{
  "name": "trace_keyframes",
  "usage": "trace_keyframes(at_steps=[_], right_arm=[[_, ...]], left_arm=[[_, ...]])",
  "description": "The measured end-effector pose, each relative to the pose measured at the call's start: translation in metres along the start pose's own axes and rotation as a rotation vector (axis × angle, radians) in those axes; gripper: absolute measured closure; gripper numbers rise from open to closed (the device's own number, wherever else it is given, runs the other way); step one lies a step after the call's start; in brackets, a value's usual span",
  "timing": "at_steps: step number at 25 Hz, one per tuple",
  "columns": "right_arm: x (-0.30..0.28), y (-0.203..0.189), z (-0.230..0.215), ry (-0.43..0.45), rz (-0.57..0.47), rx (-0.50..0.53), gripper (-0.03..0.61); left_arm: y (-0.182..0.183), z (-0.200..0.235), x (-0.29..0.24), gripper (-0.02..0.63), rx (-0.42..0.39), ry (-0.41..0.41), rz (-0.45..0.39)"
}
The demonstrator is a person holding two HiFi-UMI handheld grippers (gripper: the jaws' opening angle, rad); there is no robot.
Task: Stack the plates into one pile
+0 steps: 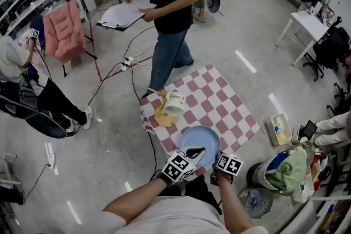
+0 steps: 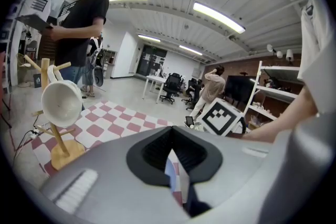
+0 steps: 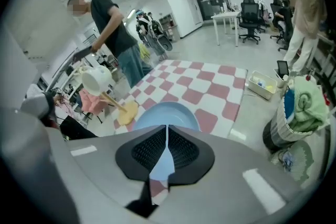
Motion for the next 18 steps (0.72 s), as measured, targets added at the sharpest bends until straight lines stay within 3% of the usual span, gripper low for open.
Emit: trace_keyframes(at_steps=[8,18], right_arm=[[0.049,0.061,0.051,0.18,-0.21,0.061,0.569],[0.108,0.12,0.102,0.297,-0.425,0.178,0.569]], left_arm=[[0.03,0.003,0.015,0.607,0.051,0.026,-0.048],[0.088,0.003,0.047,0.607,0.092,0.039,-0.166]])
Point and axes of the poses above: the fingertips, and each gripper's own axes: x backward along the fingers, z to its left, y out of its top, the point moved 10 cm from there along x, backward along the fingers, and after that the axes turned 9 degrees about x, right-handed, at the moved point
